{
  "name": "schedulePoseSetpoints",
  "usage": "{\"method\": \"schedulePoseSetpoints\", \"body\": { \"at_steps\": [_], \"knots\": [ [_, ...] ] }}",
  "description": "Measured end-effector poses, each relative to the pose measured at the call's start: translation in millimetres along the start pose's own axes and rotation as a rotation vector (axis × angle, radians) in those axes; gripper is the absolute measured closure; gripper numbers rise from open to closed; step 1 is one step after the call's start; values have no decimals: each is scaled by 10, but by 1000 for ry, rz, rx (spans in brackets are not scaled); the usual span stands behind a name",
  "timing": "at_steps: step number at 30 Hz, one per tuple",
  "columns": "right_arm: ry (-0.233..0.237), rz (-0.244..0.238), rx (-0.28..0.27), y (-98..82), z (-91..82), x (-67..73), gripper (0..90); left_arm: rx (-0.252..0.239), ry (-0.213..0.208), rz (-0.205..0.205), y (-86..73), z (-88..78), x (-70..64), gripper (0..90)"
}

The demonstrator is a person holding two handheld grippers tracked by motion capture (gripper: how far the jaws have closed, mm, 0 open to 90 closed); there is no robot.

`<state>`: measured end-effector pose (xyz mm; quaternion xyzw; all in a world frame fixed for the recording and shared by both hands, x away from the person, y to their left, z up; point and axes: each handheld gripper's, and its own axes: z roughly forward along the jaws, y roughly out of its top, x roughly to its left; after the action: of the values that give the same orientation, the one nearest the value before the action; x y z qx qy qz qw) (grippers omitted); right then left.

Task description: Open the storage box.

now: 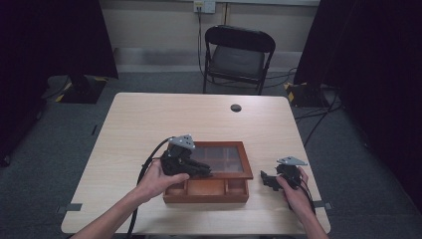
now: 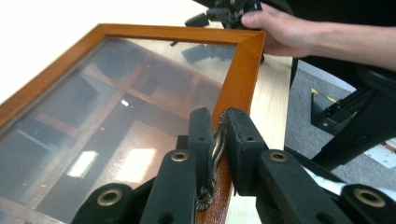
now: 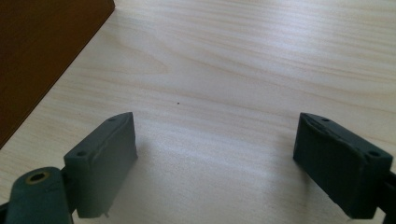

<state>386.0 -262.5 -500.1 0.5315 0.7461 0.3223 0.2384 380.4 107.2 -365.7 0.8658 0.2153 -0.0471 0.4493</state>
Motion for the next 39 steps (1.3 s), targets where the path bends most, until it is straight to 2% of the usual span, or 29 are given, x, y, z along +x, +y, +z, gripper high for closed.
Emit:
{"method": "schedulePoseSetpoints", "body": {
  "at_steps": [2, 13, 21, 27, 39],
  "knots": [
    [0, 0, 0, 0, 0, 0, 124, -13, 0, -2, 27, -18, 10, 808],
    [1, 1, 0, 1, 2, 0, 123, -20, 3, 7, 130, -82, 38, 809],
    [1, -1, 0, 1, 1, -1, 123, -35, 24, 7, 217, -141, 61, 810],
    [1, -1, 0, 1, 1, -1, 123, -41, 9, 3, 216, -140, 79, 810],
    [1, -1, 1, 1, 1, -1, 123, -57, 24, -1, 270, -178, 97, 810]
  ]
}}
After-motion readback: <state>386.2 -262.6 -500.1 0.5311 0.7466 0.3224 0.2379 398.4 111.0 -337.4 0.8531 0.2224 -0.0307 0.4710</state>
